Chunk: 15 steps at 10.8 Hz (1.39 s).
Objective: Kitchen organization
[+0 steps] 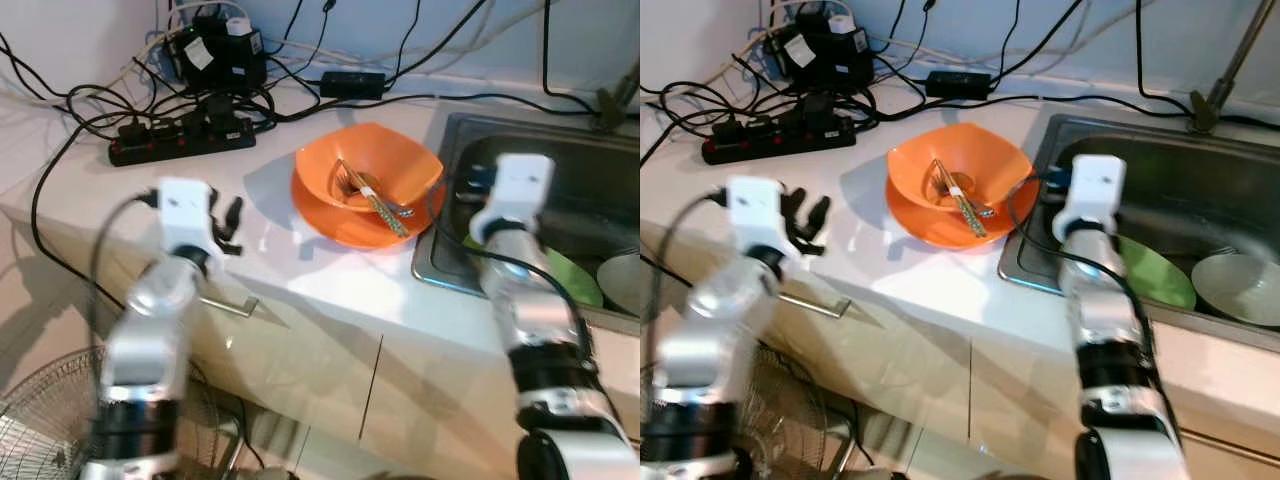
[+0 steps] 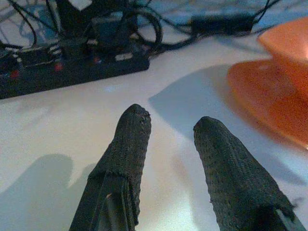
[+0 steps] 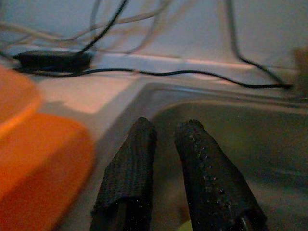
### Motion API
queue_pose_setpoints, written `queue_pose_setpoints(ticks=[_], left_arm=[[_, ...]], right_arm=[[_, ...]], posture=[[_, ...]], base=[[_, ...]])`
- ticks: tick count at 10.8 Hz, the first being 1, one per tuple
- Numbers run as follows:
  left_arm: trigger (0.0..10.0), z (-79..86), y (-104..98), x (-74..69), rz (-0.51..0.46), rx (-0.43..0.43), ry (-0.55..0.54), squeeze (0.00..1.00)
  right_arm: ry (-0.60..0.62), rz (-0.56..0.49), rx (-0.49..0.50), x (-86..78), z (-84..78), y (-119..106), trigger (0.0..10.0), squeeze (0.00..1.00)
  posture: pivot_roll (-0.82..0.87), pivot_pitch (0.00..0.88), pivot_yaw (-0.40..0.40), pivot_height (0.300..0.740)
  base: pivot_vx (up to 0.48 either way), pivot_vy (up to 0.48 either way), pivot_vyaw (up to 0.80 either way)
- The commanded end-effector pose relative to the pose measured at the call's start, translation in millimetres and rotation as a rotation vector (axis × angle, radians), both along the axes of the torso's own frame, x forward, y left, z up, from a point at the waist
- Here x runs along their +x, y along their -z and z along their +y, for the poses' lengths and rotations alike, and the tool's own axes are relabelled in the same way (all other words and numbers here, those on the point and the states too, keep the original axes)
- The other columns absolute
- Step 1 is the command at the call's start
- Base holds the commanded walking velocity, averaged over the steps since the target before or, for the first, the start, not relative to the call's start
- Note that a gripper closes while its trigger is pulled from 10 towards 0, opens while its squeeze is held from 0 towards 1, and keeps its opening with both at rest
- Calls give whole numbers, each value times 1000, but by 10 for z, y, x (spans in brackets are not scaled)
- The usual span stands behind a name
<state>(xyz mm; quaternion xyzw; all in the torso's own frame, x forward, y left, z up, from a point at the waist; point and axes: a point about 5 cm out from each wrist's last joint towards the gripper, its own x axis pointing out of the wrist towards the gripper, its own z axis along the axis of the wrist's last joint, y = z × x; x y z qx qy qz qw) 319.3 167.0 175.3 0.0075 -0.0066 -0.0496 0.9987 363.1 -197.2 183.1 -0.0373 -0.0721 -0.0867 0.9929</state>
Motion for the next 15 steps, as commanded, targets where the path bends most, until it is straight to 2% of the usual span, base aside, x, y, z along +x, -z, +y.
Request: queue_pose_setpoints(ticks=[1,3,4,5,7,8,9,10,11,14,15], left_arm=[[10000,5,1,0,-23,7,-11,0],[10000,-94,-31,30,-174,74,-2,0],[10000,-119,-97,26,-247,102,-4,0],[10000,-156,-157,45,-306,122,-3,0],[10000,-307,-331,73,-467,156,14,0],[10000,-389,-393,86,-493,168,34,0],[10000,-457,-367,108,-482,161,46,0],[10000,-501,-354,136,-477,133,47,0],[10000,-523,-359,163,-481,108,44,0],[10000,-496,-370,192,-493,103,24,0],[10000,-467,-385,199,-503,89,9,0]], right_arm=[[13,-50,-8,-28,-40,-85,10000,0],[24,-149,-37,-123,-122,-239,10000,0],[5,-195,-21,-193,-115,-256,10000,0],[-11,-213,-8,-241,-86,-216,10000,0],[-72,-209,-5,-285,122,-84,10000,0],[-81,-200,27,-273,198,-36,10000,0],[-98,-193,51,-265,286,2,10000,0],[-132,-184,73,-251,419,33,10000,0],[-150,-186,84,-237,484,29,10000,0],[-147,-181,74,-184,475,13,10000,0],[-143,-183,68,-169,458,6,10000,0]], posture=[[197,47,55,740],[166,52,52,740],[159,45,43,740],[164,39,31,740],[167,29,22,740],[167,24,17,740],[160,21,13,740],[155,7,10,740],[160,0,3,740],[163,0,-8,740],[164,0,-10,740]], base=[[0,0,0],[0,0,0],[0,0,0],[0,0,0],[0,0,0],[0,0,0],[0,0,0],[0,-480,0],[0,-480,0],[0,-480,0],[0,0,0]])
